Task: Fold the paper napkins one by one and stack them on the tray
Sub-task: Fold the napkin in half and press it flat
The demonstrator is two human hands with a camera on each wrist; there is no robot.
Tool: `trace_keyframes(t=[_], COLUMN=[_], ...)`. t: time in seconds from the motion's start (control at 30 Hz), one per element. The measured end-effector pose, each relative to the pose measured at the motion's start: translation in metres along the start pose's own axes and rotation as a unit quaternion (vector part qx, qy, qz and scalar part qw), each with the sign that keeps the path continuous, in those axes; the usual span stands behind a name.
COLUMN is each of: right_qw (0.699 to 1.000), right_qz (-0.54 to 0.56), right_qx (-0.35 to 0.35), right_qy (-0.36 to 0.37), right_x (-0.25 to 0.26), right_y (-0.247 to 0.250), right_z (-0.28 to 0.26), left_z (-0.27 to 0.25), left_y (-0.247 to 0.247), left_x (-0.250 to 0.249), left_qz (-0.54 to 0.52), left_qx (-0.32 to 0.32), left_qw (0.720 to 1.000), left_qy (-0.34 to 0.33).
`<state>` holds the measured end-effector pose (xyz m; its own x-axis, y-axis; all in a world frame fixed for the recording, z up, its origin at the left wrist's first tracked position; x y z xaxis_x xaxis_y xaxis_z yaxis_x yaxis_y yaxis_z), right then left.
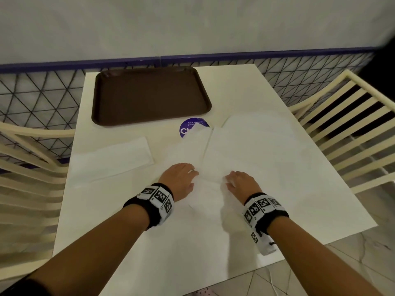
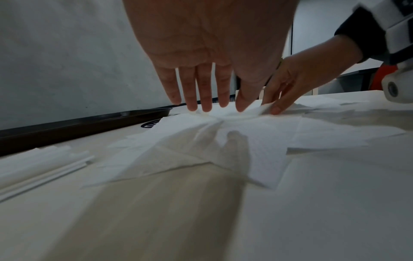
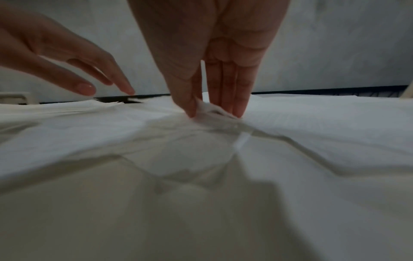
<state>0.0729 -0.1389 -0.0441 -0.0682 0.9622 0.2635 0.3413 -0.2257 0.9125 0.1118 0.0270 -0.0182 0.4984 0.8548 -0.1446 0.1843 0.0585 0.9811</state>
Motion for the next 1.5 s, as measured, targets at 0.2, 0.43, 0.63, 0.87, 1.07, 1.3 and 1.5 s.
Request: trace_keyframes(t=[0.2, 0.43, 0.63, 0.87, 1.07, 1.3, 1.5], right_qw=[0.998, 0.945, 0.975, 0.957, 0.948, 0.967, 0.970], right_qz=[-0.018, -0.052, -0.047, -0.009, 0.094, 0.099, 0.169], right_qx=[-0.042, -0.228, -0.019, 0.094, 0.117, 0.158, 0.157], right_qy=[0.048, 0.227, 0.216, 0.273, 0.279, 0.172, 0.079], right_x=[0.003, 0.060, 0.073, 0.114, 0.149, 0.151, 0.146], right_y=[0.020, 0.060, 0.025, -0.019, -0.030, -0.023, -0.025], right_z=[-0.002, -0.005, 0.003, 0.001, 0.007, 0.038, 0.056], left_z=[0.020, 0.028, -0.032, -0.129, -0.180, -0.184, -0.170], left_y=[0.003, 0.031, 0.027, -0.007, -0.022, -0.028, -0.039], left_x=[-0.015, -0.017, 0.030, 0.082, 0.117, 0.154, 0.174], left_qz=[-0.001, 0.030, 0.014, -0.057, -0.197, -0.313, -0.462], left_qx=[0.011, -0.048, -0.083, 0.067, 0.081, 0.106, 0.109], left_qw=[1.000, 0.996, 0.996, 0.981, 0.927, 0.815, 0.715], left_qy=[0.019, -0.062, -0.008, 0.170, 0.310, 0.476, 0.513])
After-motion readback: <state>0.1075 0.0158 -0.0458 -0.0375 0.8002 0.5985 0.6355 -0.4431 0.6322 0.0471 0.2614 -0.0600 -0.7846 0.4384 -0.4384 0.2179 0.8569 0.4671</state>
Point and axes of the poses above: each hand's wrist, its own z-axis towards the middle knuckle, its own y-axis out of the back of the hand, x = y × z, the point moved 6 cm from there along z, towards the middle knuckle, and after that the axes turned 13 degrees about y, right-handed, at the moved point
